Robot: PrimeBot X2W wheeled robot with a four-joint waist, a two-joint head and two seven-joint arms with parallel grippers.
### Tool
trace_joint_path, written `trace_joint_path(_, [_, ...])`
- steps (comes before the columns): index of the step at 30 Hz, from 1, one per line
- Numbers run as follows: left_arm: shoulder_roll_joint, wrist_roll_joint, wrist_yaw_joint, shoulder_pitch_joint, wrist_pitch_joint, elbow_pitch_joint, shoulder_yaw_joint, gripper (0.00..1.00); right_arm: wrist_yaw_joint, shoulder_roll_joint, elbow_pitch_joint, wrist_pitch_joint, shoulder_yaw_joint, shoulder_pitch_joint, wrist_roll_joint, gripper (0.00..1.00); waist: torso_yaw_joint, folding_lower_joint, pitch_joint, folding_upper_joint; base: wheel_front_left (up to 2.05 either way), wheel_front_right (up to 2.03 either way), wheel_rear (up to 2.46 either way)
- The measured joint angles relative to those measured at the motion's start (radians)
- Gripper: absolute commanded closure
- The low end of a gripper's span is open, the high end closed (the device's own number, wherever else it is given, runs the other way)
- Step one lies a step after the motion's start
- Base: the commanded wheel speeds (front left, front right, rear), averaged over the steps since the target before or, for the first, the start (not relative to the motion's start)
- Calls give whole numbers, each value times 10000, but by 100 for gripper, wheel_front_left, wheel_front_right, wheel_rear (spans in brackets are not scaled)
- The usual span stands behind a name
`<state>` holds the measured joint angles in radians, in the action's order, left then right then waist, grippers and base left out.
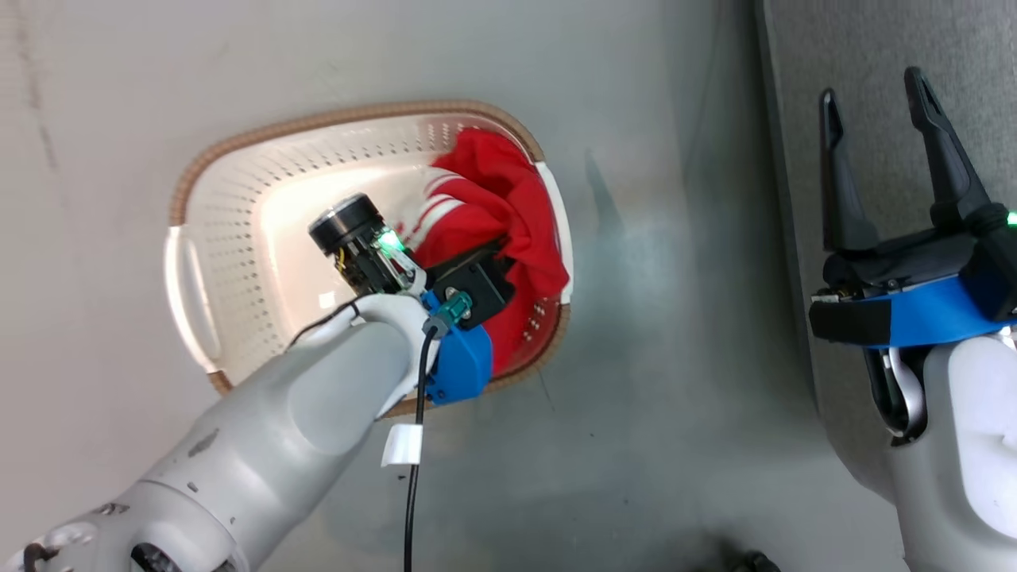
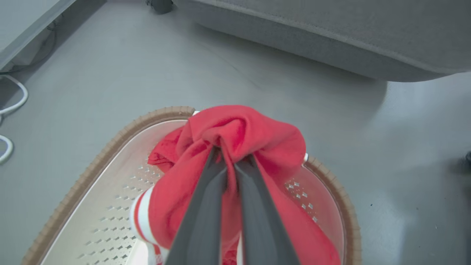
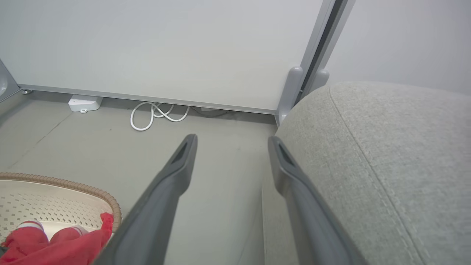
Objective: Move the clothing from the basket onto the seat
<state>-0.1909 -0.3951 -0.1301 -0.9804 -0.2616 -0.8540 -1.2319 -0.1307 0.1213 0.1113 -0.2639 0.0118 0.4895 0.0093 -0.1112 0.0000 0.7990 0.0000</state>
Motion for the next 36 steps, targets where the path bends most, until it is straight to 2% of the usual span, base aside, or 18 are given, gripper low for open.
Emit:
trace_joint_path(11, [123,316,0,1482,0,1737,1678,100,0,265,403,0,36,-687,15,0,770,-1,-1688,0,0,0,0])
trace_joint_path(23, [211,802,0,2727,2,3306,3463,100,0,299,798,-2,111,-1671,150,0,1189,-2,-3671,0,0,0,0])
trace_joint_path(36, [631,1204,0,2951,2,4201,4011,100,0,150,1078,0,236,-2579,207,0,1493,-3,-5522,0,0,0,0])
